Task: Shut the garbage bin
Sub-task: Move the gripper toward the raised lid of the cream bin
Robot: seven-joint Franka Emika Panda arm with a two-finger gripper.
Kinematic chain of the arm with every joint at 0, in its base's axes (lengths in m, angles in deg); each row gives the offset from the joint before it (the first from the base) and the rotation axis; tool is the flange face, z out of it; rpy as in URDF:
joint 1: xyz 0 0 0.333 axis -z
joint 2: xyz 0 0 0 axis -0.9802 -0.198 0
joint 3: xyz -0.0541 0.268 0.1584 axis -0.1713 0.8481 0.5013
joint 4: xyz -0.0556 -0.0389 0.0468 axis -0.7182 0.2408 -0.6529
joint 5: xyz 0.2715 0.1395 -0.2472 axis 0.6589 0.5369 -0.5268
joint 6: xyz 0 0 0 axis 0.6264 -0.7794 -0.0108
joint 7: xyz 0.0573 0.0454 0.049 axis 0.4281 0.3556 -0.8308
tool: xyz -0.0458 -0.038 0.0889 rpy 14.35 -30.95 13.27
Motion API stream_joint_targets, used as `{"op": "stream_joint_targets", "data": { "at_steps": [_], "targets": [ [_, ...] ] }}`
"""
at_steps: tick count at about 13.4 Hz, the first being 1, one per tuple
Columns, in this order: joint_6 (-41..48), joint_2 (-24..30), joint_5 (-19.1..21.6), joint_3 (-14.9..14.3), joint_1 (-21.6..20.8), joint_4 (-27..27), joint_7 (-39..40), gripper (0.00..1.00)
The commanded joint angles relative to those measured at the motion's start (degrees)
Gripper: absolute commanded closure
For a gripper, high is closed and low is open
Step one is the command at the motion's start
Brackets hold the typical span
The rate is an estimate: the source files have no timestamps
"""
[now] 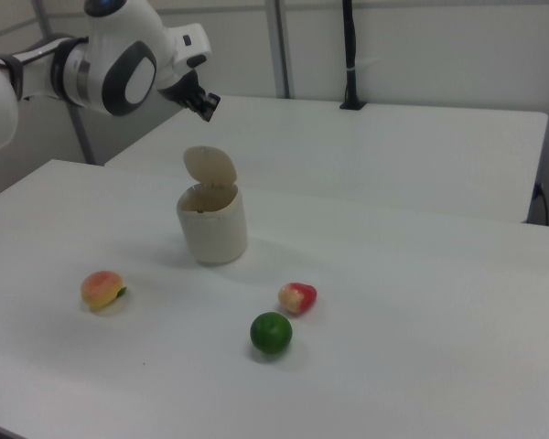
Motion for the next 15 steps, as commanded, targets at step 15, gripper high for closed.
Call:
{"op": "stream_joint_targets", "data": {
  "at_steps": [15],
  "targets": [
    [-6.7,-2.2,-2.6,0.4,-1.6,-6.7,1.0,1.00]
  ]
}}
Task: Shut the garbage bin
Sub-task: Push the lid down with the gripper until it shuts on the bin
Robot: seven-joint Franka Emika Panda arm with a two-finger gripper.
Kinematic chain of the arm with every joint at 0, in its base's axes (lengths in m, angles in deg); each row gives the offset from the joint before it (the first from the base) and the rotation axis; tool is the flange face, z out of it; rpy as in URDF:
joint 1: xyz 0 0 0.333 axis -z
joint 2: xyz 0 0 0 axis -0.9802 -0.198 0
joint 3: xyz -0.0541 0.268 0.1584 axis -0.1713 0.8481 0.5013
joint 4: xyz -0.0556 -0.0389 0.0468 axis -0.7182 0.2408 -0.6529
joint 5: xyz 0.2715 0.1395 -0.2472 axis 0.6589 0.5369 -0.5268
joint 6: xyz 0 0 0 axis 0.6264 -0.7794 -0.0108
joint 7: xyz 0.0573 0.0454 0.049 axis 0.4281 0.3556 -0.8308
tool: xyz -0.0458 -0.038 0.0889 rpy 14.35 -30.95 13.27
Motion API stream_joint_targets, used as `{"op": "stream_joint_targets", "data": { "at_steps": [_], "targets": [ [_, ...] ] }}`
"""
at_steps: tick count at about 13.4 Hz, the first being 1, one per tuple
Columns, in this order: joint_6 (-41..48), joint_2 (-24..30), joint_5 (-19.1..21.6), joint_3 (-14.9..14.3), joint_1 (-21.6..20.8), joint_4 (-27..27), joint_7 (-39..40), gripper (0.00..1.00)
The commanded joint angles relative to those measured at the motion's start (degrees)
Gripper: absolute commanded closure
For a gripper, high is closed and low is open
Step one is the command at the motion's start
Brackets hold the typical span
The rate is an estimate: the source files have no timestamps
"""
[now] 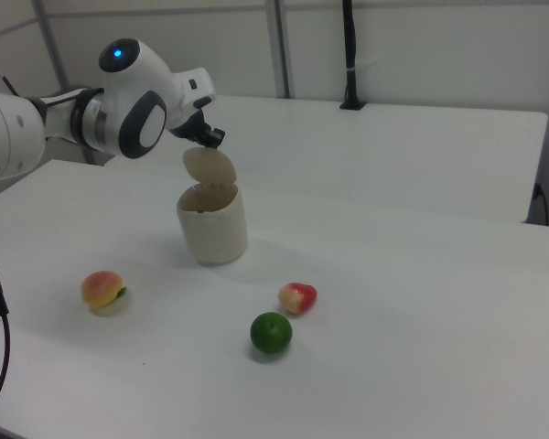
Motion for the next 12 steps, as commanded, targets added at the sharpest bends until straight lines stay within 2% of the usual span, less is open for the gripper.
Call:
{"op": "stream_joint_targets", "data": {
  "at_steps": [1,4,12],
  "targets": [
    [6.2,4.6,-1.0,-0.2,0.0,-3.7,1.8,1.00],
    [13.8,5.6,-1.0,-0.2,0.2,-3.8,2.9,1.00],
    [18.8,5.7,-1.1,-0.1,0.6,-5.9,4.0,1.00]
  ]
}}
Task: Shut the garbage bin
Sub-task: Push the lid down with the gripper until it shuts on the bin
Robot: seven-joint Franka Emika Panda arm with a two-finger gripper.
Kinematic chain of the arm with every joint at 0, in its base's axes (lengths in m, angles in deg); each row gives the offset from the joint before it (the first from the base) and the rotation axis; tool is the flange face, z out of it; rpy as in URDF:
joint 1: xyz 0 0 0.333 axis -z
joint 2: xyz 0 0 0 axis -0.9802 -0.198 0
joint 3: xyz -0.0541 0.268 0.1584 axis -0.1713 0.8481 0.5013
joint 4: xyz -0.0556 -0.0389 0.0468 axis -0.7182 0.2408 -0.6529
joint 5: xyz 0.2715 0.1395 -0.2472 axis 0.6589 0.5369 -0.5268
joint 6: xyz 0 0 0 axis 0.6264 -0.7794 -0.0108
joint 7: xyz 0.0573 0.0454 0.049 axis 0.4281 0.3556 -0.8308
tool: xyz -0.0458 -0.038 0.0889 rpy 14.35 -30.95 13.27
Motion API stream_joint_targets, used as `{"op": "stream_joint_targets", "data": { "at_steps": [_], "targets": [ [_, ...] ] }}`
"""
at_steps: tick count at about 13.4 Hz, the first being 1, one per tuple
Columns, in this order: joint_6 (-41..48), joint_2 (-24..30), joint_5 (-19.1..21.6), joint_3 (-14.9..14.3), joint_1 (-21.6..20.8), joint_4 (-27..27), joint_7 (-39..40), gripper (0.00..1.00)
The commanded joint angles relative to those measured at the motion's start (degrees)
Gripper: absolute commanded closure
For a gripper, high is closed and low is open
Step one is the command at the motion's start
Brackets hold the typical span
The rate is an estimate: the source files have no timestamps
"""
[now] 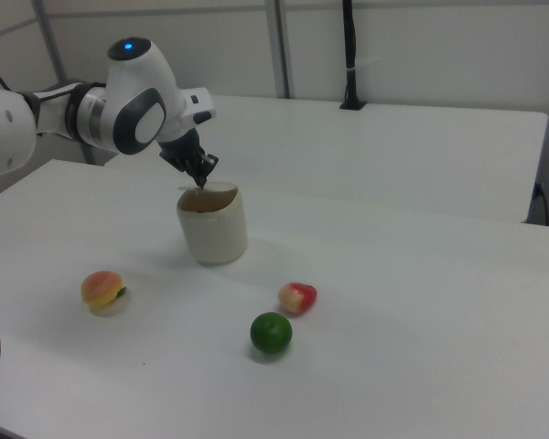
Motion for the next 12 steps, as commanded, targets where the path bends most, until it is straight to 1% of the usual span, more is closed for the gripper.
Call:
{"op": "stream_joint_targets", "data": {
  "at_steps": [1,2,12],
  "targets": [
    [2.7,2.1,-1.0,-0.1,-0.1,-2.8,1.0,1.00],
    [2.9,2.1,-1.9,-0.1,-0.1,-2.9,1.0,1.00],
    [4.2,1.7,-4.2,-0.1,-0.1,-4.1,0.9,1.00]
  ]
}}
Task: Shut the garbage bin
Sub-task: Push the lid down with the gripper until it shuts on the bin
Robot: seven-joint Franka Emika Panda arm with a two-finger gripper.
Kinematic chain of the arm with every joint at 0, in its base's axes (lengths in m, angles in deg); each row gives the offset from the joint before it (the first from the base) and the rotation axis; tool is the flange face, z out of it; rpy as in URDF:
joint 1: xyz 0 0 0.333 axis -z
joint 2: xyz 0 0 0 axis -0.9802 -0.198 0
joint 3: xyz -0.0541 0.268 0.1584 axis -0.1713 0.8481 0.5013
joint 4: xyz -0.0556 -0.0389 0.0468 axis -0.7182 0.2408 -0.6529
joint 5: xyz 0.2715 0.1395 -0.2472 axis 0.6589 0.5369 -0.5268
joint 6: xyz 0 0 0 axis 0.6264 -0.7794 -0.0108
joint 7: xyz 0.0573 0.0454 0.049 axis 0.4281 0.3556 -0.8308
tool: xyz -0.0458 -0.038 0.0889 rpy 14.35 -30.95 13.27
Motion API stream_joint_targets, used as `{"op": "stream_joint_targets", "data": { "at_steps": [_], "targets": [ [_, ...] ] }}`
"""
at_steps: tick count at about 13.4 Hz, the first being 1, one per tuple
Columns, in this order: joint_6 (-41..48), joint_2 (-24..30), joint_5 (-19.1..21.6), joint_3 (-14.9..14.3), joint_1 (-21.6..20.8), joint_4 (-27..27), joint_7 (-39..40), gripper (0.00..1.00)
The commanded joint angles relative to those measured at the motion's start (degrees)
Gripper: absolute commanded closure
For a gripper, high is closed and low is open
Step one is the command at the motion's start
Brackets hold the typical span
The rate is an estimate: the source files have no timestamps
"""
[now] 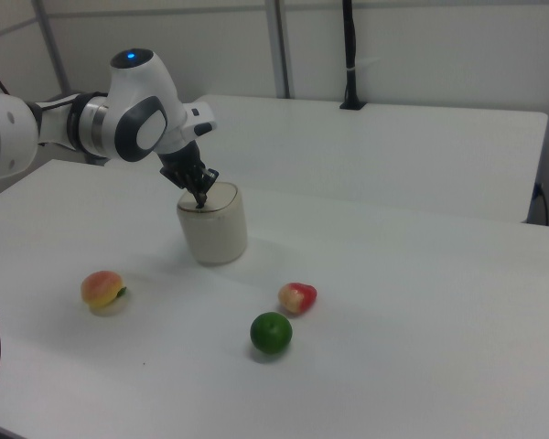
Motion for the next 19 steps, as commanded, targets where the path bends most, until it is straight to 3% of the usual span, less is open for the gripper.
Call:
{"op": "stream_joint_targets", "data": {
  "at_steps": [1,12,19],
  "targets": [
    [1.2,1.7,-1.1,-0.1,-0.2,-2.5,0.8,1.00],
    [1.2,0.5,-2.5,0.0,-0.4,-2.8,0.7,1.00],
    [5.2,6.5,-2.1,0.0,0.5,-2.3,0.3,1.00]
  ]
}}
